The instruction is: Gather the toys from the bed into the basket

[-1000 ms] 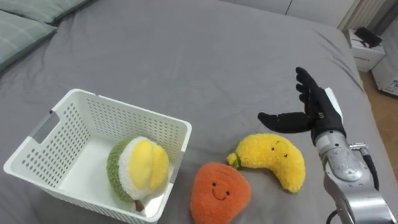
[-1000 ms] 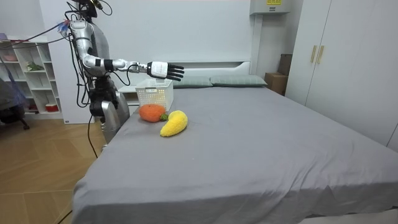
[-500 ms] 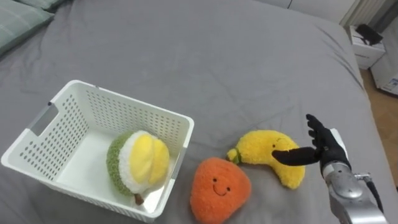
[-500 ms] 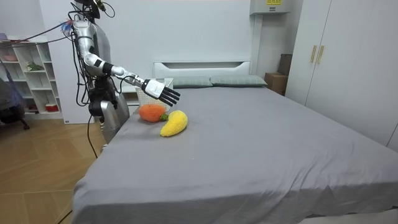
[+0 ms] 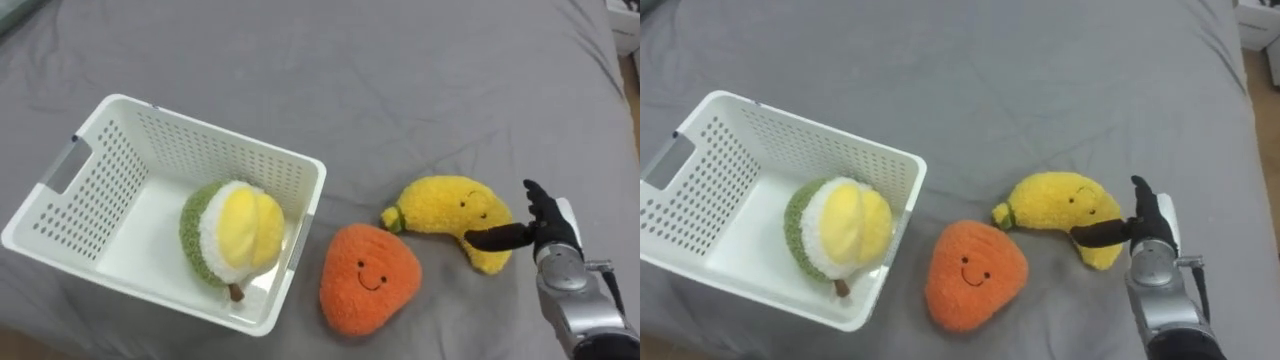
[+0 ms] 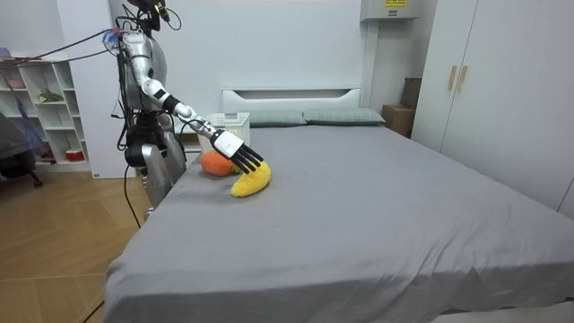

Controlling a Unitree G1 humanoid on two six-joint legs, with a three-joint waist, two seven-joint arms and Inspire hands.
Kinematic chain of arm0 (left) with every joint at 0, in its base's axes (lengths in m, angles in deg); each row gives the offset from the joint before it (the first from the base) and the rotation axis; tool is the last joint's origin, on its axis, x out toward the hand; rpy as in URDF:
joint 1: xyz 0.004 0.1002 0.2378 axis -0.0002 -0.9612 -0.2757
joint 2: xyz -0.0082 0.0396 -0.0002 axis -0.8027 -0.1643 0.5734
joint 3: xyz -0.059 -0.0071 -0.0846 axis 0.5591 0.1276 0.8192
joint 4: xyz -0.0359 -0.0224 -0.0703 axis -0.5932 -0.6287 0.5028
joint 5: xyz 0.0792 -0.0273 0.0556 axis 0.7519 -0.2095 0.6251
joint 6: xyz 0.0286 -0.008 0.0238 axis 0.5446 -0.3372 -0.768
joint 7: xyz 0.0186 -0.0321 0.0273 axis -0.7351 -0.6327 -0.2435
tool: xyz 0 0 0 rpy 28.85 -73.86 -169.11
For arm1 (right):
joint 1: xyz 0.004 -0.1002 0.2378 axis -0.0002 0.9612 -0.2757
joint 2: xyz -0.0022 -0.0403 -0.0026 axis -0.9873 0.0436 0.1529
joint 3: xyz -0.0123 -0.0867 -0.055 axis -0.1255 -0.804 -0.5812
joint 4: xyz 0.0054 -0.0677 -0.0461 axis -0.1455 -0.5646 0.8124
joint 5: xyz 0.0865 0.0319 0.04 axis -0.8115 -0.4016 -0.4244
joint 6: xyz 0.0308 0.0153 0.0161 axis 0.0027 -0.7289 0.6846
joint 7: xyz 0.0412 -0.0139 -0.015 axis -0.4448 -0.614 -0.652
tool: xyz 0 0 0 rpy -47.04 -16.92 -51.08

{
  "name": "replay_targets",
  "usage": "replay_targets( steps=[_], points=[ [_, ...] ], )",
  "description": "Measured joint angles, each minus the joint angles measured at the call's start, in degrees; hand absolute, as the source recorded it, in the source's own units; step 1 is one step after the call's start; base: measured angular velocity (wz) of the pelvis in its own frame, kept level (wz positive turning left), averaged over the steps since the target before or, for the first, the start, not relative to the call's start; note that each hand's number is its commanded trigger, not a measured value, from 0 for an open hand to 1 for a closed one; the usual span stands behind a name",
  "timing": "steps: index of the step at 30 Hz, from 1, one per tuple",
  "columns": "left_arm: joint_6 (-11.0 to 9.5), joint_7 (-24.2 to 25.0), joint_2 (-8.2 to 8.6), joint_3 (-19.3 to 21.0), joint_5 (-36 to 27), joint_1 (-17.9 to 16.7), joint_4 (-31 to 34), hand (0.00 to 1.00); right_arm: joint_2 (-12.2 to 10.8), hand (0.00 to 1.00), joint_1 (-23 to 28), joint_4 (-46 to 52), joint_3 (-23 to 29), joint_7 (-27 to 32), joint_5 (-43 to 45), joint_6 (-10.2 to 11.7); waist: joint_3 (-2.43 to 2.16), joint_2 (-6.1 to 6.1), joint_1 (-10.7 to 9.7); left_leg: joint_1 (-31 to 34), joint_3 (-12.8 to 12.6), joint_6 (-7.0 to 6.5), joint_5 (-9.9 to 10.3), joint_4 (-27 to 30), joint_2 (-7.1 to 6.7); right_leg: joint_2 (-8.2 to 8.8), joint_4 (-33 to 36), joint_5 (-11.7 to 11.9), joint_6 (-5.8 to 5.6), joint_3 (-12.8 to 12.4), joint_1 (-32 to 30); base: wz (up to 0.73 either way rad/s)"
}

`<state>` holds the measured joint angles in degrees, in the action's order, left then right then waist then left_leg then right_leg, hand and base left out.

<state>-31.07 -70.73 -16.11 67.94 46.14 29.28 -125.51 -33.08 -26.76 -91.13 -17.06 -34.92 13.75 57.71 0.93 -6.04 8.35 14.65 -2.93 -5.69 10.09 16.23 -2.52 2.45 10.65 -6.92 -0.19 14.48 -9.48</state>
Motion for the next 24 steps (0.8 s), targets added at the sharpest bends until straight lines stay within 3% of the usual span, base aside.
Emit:
replay_targets(
  steps=[6,14,24],
  points=[
    [0.5,0.0,0.0,0.0,-0.5,0.2,-1.5,0.0,0.2,0.0,-0.8,-2.6,-0.2,0.1,1.5,0.1,-0.1,1.15,0.0,0.9,0.1,0.0,0.0,-0.2,-0.02,0.45,0.0,0.0,-0.01,1.2,-0.9,0.0],
    [0.5,-0.3,-0.07,-1.1,-1.3,0.3,-2.0,0.0,0.2,0.0,-1.1,-2.9,-0.5,2.2,6.3,0.1,-0.1,1.2,0.3,1.8,0.4,-0.09,-0.1,-0.6,-0.2,0.33,0.0,0.0,-0.04,1.5,-1.8,0.01],
    [0.4,-0.1,-0.08,-3.7,-3.4,0.9,-2.2,0.0,0.2,0.0,-3.3,-9.2,-4.5,3.0,5.7,0.8,0.0,1.29,3.1,2.2,2.3,0.07,-0.3,-0.6,-0.37,0.7,0.1,-0.1,-0.03,3.4,-1.7,0.09]
  ],
)
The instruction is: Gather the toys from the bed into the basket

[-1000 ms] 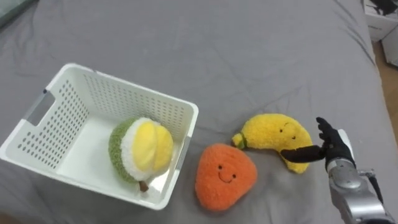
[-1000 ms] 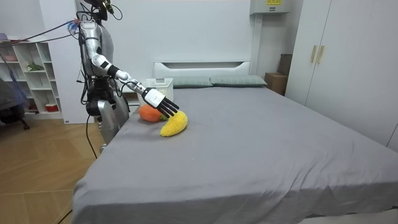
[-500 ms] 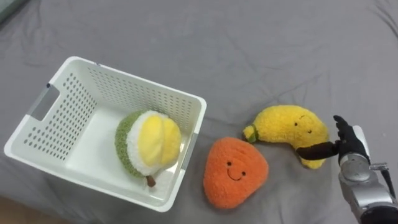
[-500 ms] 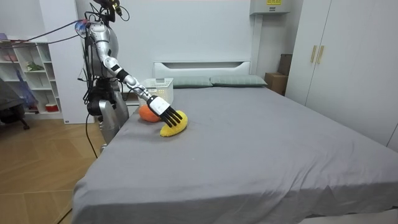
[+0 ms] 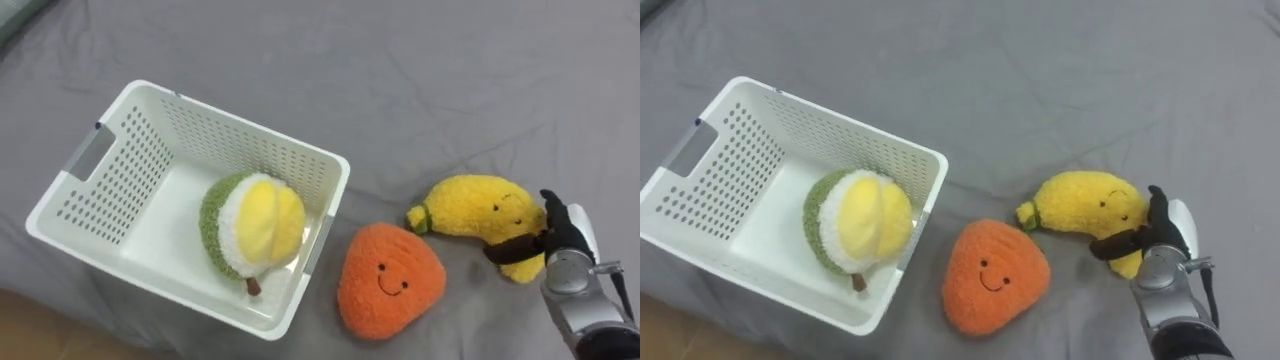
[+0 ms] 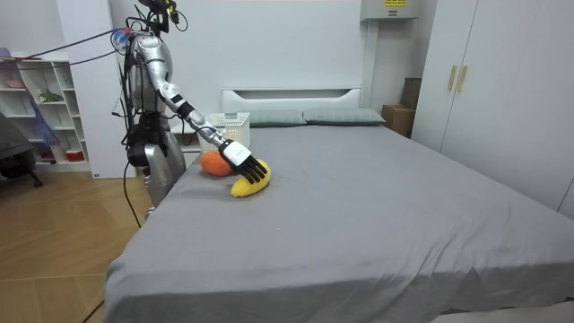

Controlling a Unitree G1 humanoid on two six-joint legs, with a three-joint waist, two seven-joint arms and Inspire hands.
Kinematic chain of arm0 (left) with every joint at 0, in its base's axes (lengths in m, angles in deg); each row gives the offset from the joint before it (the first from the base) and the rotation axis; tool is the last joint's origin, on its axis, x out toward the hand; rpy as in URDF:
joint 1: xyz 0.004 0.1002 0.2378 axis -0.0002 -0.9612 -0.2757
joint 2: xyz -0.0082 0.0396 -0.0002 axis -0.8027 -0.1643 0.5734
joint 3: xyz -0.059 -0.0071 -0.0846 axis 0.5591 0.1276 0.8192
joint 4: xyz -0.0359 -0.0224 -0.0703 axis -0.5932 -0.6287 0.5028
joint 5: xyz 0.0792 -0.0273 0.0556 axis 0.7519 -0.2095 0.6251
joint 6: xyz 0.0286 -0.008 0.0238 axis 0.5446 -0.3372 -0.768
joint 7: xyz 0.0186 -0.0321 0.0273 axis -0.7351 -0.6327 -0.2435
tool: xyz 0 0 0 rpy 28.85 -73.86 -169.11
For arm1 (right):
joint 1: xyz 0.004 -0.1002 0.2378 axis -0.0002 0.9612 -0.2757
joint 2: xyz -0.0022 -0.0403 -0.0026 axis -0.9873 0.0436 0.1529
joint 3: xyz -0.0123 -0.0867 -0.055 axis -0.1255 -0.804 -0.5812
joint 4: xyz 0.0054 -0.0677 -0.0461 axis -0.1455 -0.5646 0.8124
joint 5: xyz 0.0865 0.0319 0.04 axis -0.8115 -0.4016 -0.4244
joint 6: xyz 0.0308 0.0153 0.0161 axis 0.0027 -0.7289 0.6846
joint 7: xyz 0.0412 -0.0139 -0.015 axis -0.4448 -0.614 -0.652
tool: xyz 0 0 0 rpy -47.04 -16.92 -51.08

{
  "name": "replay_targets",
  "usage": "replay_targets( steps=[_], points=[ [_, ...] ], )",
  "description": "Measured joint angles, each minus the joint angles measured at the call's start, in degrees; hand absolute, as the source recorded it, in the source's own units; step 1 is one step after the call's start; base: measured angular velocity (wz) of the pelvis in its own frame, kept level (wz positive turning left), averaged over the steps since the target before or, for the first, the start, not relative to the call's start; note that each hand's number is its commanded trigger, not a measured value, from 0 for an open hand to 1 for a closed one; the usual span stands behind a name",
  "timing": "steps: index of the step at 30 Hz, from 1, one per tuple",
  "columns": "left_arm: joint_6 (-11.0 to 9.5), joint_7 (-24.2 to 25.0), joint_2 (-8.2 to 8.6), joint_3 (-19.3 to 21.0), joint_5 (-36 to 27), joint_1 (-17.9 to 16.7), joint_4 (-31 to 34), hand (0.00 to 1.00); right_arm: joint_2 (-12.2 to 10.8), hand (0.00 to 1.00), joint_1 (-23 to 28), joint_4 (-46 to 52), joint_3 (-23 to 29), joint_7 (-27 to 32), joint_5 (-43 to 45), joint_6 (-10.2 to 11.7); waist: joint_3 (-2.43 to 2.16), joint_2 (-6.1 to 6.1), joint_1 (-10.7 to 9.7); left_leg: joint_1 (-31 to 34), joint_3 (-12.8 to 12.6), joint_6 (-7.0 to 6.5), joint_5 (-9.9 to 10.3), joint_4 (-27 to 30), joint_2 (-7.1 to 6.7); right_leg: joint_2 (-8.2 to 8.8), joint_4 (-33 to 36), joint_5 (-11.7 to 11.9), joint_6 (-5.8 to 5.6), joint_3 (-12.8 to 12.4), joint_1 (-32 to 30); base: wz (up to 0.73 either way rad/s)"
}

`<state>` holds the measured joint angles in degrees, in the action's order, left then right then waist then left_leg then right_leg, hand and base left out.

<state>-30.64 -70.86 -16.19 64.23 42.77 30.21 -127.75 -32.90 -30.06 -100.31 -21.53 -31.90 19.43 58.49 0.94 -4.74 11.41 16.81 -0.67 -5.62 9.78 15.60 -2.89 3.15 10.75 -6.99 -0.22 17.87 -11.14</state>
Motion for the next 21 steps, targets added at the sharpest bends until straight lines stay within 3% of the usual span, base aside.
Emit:
replay_targets(
  steps=[7,8,9,10,21],
  points=[
    [-0.2,-0.1,-0.13,-1.0,-1.2,0.7,-0.2,0.0,0.0,0.01,-0.4,-1.8,-0.6,0.5,-1.1,0.0,0.1,0.04,0.1,0.7,1.7,0.11,-0.2,0.0,-0.28,0.06,0.0,0.0,-0.01,1.1,-0.1,0.13],
    [-0.2,-0.1,-0.14,-1.0,-1.2,0.7,-0.2,0.0,0.0,0.31,-0.5,-1.8,-0.7,0.6,-1.2,0.0,0.1,0.04,0.1,0.8,1.8,0.12,-0.2,0.0,-0.29,0.04,-0.1,0.0,-0.01,1.1,-0.1,0.04],
    [-0.4,-0.1,-0.15,-1.0,-1.2,0.7,-0.3,0.0,0.0,0.88,-0.5,-1.9,-1.0,0.8,-1.6,0.0,0.12,0.06,0.1,0.8,1.8,0.12,-0.3,0.0,-0.31,0.02,-0.1,0.0,-0.01,1.1,0.0,0.0],
    [-0.5,-0.1,-0.15,-1.1,-1.2,0.7,-0.3,0.0,0.0,1.0,-0.5,-2.0,-1.2,0.9,-1.8,0.0,0.13,0.08,0.1,0.8,1.9,0.12,-0.3,0.0,-0.31,0.01,-0.1,0.0,-0.01,1.1,0.0,0.03],
    [-0.7,0.0,-0.27,-2.3,-1.1,0.7,-0.2,0.0,1.5,1.0,-4.5,-8.2,-2.4,2.6,-3.6,0.0,0.72,0.47,0.2,1.0,2.6,0.13,-0.3,0.0,-0.51,-0.28,-0.2,-0.1,-0.01,1.3,0.0,0.02]
  ],
)
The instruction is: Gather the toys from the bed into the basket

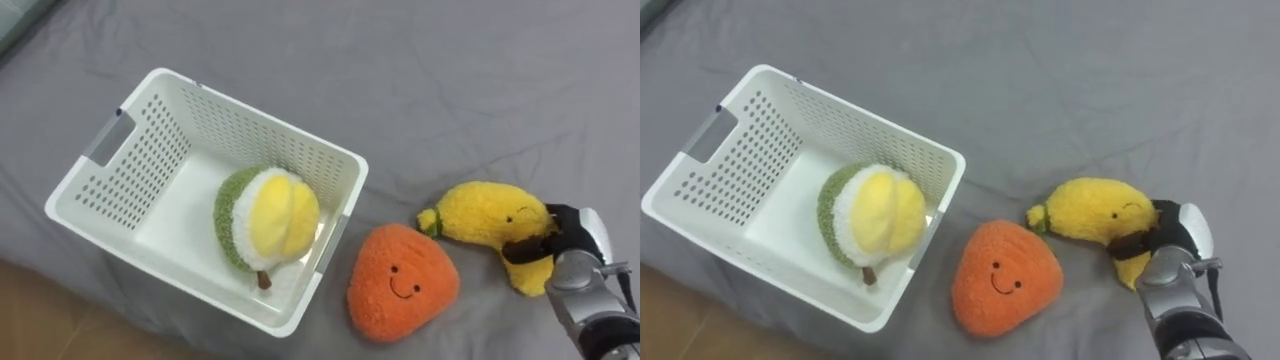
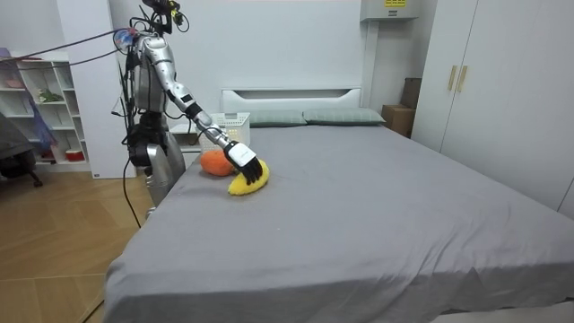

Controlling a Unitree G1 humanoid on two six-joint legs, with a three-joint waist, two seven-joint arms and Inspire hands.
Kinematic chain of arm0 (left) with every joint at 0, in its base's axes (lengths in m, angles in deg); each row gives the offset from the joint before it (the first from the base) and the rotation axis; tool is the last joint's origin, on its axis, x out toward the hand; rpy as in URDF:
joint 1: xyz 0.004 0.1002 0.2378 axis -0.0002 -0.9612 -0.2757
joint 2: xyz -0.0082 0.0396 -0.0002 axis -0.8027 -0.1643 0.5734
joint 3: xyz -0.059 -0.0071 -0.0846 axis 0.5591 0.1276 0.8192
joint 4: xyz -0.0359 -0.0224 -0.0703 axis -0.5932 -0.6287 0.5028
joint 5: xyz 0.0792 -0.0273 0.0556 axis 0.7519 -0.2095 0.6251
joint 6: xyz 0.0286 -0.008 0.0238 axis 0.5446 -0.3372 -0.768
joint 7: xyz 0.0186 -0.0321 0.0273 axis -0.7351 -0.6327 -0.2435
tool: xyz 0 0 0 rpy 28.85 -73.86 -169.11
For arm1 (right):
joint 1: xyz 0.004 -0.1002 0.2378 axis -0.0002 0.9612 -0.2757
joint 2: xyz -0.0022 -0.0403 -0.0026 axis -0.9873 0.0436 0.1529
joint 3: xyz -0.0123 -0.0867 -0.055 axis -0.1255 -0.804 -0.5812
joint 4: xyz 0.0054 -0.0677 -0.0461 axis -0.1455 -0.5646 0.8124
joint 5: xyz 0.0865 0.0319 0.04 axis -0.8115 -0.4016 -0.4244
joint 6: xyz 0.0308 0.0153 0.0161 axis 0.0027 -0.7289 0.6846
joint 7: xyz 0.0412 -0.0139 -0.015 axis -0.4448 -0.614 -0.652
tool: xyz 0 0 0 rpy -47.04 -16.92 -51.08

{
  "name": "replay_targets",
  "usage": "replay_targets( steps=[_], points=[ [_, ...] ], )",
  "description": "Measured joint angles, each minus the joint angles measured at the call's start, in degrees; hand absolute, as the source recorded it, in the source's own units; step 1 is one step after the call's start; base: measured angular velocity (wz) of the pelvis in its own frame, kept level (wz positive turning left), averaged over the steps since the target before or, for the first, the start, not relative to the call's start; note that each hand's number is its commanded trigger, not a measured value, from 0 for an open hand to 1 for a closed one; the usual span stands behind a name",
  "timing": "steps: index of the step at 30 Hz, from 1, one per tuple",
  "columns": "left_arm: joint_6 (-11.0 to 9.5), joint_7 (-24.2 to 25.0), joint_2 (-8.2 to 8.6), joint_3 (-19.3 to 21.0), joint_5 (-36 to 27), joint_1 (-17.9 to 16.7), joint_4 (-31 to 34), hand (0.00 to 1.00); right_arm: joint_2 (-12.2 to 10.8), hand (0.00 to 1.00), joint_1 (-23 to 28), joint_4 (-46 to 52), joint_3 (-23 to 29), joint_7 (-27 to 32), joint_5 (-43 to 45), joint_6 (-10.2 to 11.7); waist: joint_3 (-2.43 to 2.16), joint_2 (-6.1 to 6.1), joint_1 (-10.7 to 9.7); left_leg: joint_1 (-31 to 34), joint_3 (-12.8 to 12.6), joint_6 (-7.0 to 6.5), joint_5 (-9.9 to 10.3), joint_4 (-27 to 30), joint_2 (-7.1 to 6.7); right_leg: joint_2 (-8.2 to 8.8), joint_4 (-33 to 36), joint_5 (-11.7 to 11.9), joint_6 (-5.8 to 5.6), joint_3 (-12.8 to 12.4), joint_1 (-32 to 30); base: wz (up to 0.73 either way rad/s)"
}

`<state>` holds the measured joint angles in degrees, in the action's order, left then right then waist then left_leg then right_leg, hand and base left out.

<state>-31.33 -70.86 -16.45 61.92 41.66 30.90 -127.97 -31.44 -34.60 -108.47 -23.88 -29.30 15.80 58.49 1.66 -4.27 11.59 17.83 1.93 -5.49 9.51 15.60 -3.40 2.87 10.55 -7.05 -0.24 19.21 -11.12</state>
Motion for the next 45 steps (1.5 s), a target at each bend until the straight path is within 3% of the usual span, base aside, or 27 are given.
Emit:
replay_targets(
  steps=[10,20,27,30,34,37,45],
  points=[
    [0.0,0.0,-0.14,-0.2,0.1,0.0,0.1,0.0,0.0,1.0,-0.2,-1.0,-0.8,-0.7,0.2,-0.1,0.03,0.04,1.4,0.4,0.6,-0.04,-0.1,0.2,-0.11,0.33,-0.1,0.0,-0.01,0.2,-0.2,0.03],
    [-0.2,0.3,-0.14,0.2,0.2,0.0,0.9,0.0,0.0,1.0,0.1,-0.2,-0.2,-1.9,0.4,0.5,-0.05,-0.39,1.0,0.3,0.6,0.09,-0.5,0.1,-0.19,0.44,0.0,0.0,-0.01,0.1,0.0,0.0],
    [-1.3,0.1,-0.25,0.5,0.0,-0.1,2.2,0.0,0.1,1.0,4.2,8.6,-0.2,-3.2,0.4,0.8,-0.25,-1.29,-0.5,-2.9,-0.3,0.07,-0.7,-1.0,-0.13,0.49,-0.1,0.0,-0.01,-0.3,2.4,-0.06],
    [-1.9,0.1,-0.53,0.6,0.1,-0.1,2.1,0.0,0.1,1.0,5.2,12.2,-0.2,-3.7,0.7,0.7,-0.73,-2.01,-0.8,-4.8,-1.2,0.02,-0.9,-2.1,-0.02,0.57,0.0,0.0,-0.01,-0.5,3.4,-0.16],
    [-1.8,-0.1,-0.54,0.7,0.2,-1.4,1.6,0.0,0.2,1.0,8.1,21.2,-0.2,-4.0,0.4,0.7,-1.11,-2.1,-1.2,-8.2,-2.8,-0.04,-0.9,-3.5,-0.01,0.48,-1.1,0.0,-0.02,-2.0,6.1,-0.2],
    [-1.4,-0.6,-0.51,0.8,0.2,-2.9,1.6,0.0,0.2,1.0,11.2,28.3,-0.1,-4.1,0.4,0.7,-1.62,-1.6,-2.0,-9.8,-2.8,-0.05,-0.9,-4.1,0.0,0.32,-1.1,0.0,-0.03,-2.1,7.4,-0.03],
    [-1.2,-0.5,0.18,3.1,0.2,-6.2,2.5,0.0,0.1,1.0,19.0,42.0,2.1,-5.8,3.0,0.7,-1.51,-0.58,-3.9,-13.9,-3.1,-0.07,-0.9,-5.3,-0.13,0.41,-1.9,-0.2,-0.34,-2.8,11.4,-0.01]
  ],
)
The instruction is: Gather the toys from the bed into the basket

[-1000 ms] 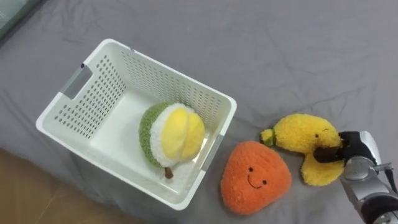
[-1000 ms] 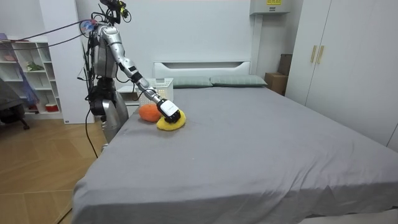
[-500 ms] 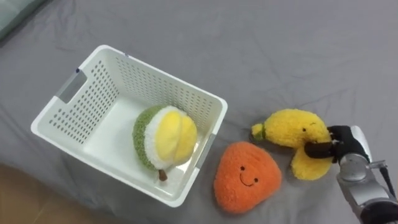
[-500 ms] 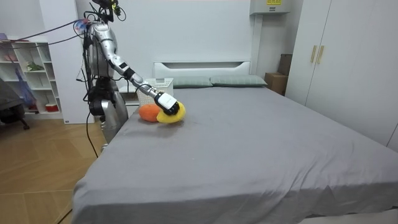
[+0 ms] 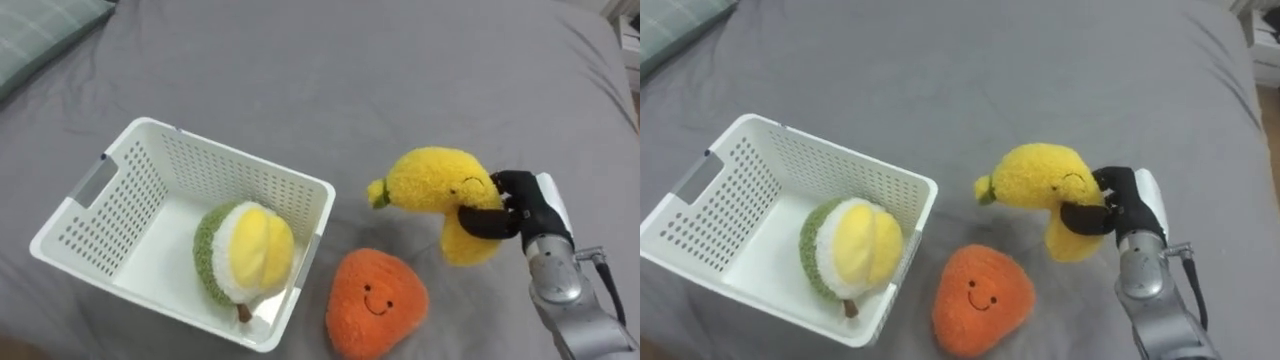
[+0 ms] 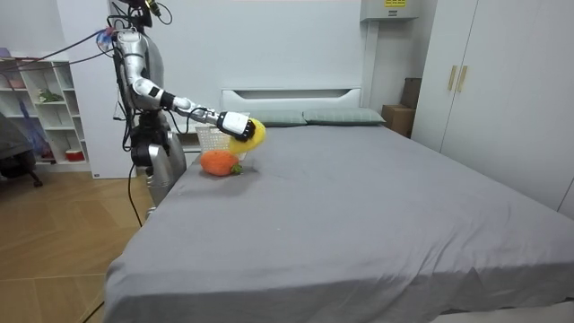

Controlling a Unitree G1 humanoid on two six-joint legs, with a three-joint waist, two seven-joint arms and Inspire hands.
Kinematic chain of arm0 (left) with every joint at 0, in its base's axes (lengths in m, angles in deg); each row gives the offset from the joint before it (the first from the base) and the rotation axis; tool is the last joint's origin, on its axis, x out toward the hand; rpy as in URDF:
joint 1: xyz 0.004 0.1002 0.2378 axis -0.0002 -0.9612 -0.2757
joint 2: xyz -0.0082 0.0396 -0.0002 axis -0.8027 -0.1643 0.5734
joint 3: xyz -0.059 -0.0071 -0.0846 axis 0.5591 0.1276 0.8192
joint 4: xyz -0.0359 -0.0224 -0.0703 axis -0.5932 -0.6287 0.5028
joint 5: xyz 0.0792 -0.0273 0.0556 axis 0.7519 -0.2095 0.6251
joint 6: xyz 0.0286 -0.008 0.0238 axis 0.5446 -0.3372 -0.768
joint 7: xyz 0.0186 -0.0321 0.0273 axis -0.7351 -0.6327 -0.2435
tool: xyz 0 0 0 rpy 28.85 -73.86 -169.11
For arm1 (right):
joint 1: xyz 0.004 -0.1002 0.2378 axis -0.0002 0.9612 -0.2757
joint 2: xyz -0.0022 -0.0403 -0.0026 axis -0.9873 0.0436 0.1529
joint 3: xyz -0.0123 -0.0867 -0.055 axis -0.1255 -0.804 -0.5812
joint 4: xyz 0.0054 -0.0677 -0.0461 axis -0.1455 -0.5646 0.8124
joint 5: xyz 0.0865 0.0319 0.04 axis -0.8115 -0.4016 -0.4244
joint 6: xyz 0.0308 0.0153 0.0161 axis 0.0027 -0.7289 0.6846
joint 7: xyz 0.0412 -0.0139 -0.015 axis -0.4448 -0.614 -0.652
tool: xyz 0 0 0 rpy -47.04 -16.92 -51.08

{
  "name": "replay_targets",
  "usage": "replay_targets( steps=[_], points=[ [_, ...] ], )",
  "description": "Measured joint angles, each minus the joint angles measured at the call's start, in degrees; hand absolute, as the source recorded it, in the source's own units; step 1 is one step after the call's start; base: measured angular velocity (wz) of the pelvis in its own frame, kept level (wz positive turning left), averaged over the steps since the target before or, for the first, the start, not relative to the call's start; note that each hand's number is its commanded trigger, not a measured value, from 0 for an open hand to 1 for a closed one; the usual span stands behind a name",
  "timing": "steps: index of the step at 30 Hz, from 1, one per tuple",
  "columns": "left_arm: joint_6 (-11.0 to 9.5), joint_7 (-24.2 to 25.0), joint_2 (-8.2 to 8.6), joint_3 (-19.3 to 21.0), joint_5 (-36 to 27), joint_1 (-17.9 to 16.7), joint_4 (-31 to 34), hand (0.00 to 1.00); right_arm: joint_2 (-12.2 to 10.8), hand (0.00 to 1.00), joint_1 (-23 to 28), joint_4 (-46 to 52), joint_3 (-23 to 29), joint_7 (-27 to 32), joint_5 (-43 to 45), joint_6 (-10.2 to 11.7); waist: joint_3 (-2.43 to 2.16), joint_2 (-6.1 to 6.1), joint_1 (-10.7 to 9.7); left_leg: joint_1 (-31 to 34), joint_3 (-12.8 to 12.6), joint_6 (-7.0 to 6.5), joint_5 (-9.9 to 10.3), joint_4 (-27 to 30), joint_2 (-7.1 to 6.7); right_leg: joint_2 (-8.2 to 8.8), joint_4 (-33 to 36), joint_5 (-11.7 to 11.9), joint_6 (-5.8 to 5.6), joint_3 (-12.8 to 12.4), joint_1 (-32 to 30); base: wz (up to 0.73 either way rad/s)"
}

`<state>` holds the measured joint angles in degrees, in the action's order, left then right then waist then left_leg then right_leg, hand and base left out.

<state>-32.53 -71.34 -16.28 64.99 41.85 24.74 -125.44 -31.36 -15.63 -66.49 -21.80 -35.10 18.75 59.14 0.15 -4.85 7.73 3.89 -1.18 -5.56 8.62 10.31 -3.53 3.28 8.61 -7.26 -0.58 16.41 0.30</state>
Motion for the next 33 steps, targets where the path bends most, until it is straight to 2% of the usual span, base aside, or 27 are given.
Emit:
replay_targets(
  steps=[5,10,14,20,23,27,30,33],
  points=[
    [-0.4,0.2,0.6,2.1,0.0,-0.2,-0.2,0.0,0.0,1.0,2.1,4.9,2.9,-1.2,0.7,0.6,0.02,0.11,-0.7,-1.4,0.0,0.01,0.0,-0.6,-0.01,0.08,0.0,-0.1,-0.08,0.3,1.2,-0.01],
    [-0.4,0.4,2.24,3.5,0.6,-0.8,0.4,0.0,-0.1,1.0,2.7,11.1,4.6,-1.3,3.2,0.6,0.03,0.22,-1.0,-2.1,-0.2,-0.02,0.0,-0.7,-0.1,-0.18,0.0,-0.1,-0.11,0.0,1.6,-0.02],
    [-0.4,0.3,2.43,4.1,1.8,-1.3,0.7,0.0,-0.1,1.0,2.9,15.1,4.8,-1.3,4.4,0.9,-0.08,0.61,-0.9,-3.2,0.0,-0.02,0.0,-0.6,-0.1,-0.22,0.0,-0.1,-0.14,0.3,2.7,0.04],
    [-0.4,0.6,2.42,4.5,2.6,-1.3,0.1,0.0,-0.8,1.0,2.9,21.6,4.6,-3.5,6.3,0.9,0.04,0.99,0.5,-4.4,0.1,-0.04,0.0,-1.1,-0.14,-0.28,0.0,-0.3,-0.41,-0.7,3.9,0.0],
    [-0.4,0.6,2.41,5.5,3.7,-1.2,0.1,0.0,-1.1,1.0,2.9,26.5,4.6,-4.5,6.3,0.8,0.07,0.9,0.7,-4.2,0.1,-0.04,0.1,-1.1,-0.14,-0.26,0.1,-0.3,-0.41,-0.7,3.9,0.0],
    [-0.4,0.4,2.43,5.7,5.4,-0.4,0.1,0.0,-3.3,1.0,2.7,31.1,3.9,-6.8,6.6,0.5,0.2,0.61,2.0,-4.4,0.1,-0.07,0.1,-1.1,-0.2,-0.19,0.1,-0.3,-0.42,-0.6,4.1,0.0],
    [-0.4,0.3,2.43,5.7,5.5,0.4,0.1,0.0,-3.3,1.0,0.8,32.3,2.1,-8.4,7.3,0.4,0.47,0.31,2.3,-4.4,0.2,-0.08,0.1,-0.8,-0.23,-0.17,0.1,-0.3,-0.41,-0.6,4.0,0.0],
    [-0.4,0.4,2.46,5.7,5.5,1.1,0.1,0.0,-3.9,1.0,0.1,34.5,1.6,-9.9,8.1,0.4,0.46,0.14,3.2,-4.1,0.2,-0.09,0.1,-0.7,-0.22,-0.19,0.2,-0.3,-0.41,-0.7,3.7,0.0]
  ],
)
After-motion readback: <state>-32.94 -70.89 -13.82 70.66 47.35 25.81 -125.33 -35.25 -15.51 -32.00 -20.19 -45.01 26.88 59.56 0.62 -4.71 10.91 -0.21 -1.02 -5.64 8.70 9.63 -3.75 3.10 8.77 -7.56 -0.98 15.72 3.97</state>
